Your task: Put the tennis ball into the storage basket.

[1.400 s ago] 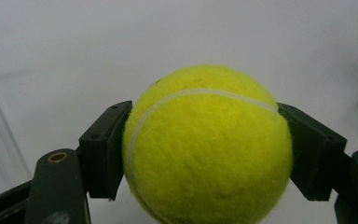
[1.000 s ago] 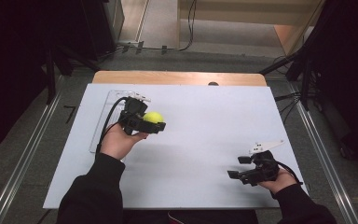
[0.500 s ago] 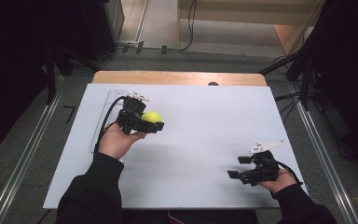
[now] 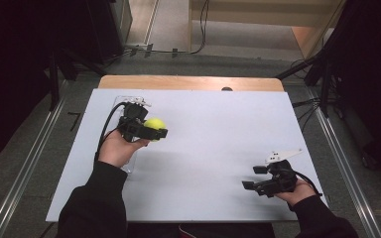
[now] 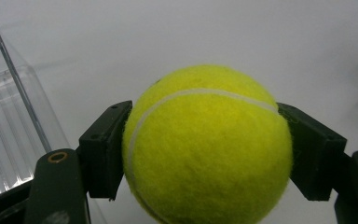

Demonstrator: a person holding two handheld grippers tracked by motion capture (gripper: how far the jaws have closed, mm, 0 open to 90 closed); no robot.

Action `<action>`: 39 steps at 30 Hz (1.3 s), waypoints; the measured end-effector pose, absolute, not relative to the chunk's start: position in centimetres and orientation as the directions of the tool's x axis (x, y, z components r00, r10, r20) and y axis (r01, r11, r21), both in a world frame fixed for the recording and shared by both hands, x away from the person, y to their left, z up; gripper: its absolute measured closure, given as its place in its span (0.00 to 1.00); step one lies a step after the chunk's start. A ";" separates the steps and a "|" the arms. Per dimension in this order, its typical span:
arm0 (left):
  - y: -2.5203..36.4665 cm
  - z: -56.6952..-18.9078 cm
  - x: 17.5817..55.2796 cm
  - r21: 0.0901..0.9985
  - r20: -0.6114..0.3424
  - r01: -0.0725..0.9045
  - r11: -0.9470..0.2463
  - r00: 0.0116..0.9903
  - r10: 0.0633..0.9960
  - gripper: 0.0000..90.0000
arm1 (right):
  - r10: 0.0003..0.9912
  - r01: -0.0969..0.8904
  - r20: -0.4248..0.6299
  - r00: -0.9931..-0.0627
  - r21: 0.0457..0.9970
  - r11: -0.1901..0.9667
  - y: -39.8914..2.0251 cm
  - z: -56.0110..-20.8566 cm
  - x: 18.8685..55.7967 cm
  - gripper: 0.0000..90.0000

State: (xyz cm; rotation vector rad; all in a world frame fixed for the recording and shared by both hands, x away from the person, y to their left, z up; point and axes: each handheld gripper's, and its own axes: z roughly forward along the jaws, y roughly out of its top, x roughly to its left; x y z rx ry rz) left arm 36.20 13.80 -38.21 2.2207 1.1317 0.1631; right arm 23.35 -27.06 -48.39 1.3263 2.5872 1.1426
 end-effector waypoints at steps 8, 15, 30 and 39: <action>14.7 -38.5 36.6 0.582 -0.166 0.703 -0.408 0.595 0.787 0.29 | 0.710 0.697 0.296 -0.638 0.613 0.371 -27.1 -48.4 23.3 0.22; 15.9 -38.5 36.9 0.579 -0.166 0.717 -0.389 0.571 0.804 0.29 | 0.710 0.696 0.295 -0.640 0.614 0.372 -27.1 -48.4 23.4 0.22; 17.7 -38.5 37.3 0.581 -0.164 0.737 -0.346 0.522 0.837 0.29 | 0.711 0.697 0.295 -0.639 0.613 0.372 -27.1 -48.4 23.3 0.22; 19.0 -38.4 37.5 0.584 -0.157 0.747 -0.317 0.487 0.860 0.29 | 0.711 0.697 0.295 -0.639 0.613 0.373 -27.1 -48.4 23.3 0.22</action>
